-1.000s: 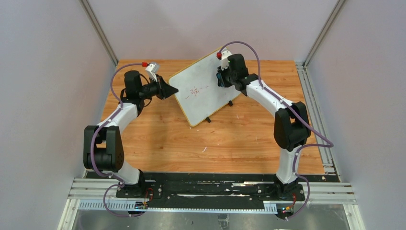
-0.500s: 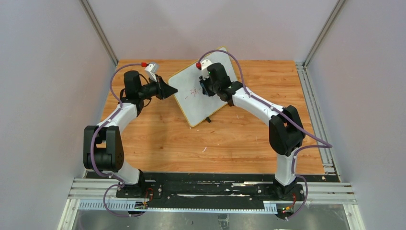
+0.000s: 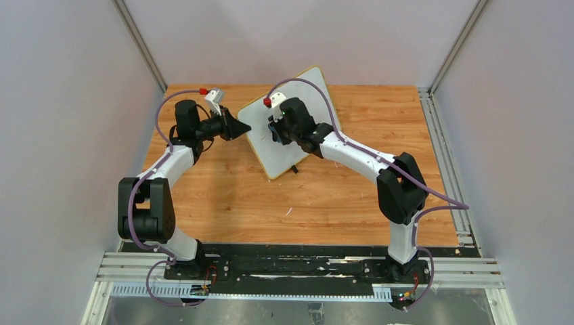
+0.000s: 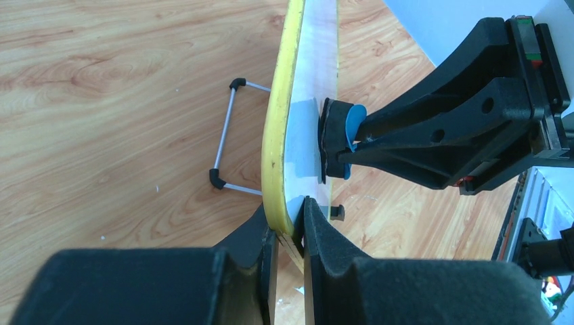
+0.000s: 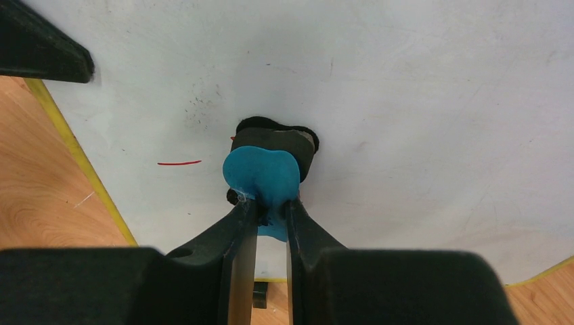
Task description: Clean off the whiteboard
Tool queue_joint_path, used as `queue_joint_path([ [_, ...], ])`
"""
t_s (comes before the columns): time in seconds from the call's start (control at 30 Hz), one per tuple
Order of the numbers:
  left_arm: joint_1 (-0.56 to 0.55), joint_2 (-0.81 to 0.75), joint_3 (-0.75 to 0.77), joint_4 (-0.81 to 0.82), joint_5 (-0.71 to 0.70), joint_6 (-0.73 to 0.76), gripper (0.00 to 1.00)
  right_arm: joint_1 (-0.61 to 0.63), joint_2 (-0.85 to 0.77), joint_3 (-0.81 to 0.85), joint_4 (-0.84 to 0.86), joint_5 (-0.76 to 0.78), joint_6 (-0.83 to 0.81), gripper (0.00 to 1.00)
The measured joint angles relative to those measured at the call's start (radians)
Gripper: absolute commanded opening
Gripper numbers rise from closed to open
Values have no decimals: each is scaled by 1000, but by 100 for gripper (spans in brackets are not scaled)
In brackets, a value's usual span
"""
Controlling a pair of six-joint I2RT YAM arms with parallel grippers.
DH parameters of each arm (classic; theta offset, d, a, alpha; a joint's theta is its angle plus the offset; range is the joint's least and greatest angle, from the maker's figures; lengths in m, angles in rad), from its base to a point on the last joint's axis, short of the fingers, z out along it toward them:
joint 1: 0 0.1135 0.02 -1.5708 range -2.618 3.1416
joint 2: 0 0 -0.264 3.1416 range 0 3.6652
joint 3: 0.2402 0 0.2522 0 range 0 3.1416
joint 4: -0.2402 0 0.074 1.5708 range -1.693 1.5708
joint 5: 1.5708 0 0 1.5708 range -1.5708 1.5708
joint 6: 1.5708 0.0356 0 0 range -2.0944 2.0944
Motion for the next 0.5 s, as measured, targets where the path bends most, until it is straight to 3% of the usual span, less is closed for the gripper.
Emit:
queue_joint_path([
  [0.5,-2,0,0,2,-5,0,0,-39,-2,-12,15,-22,-13,1],
])
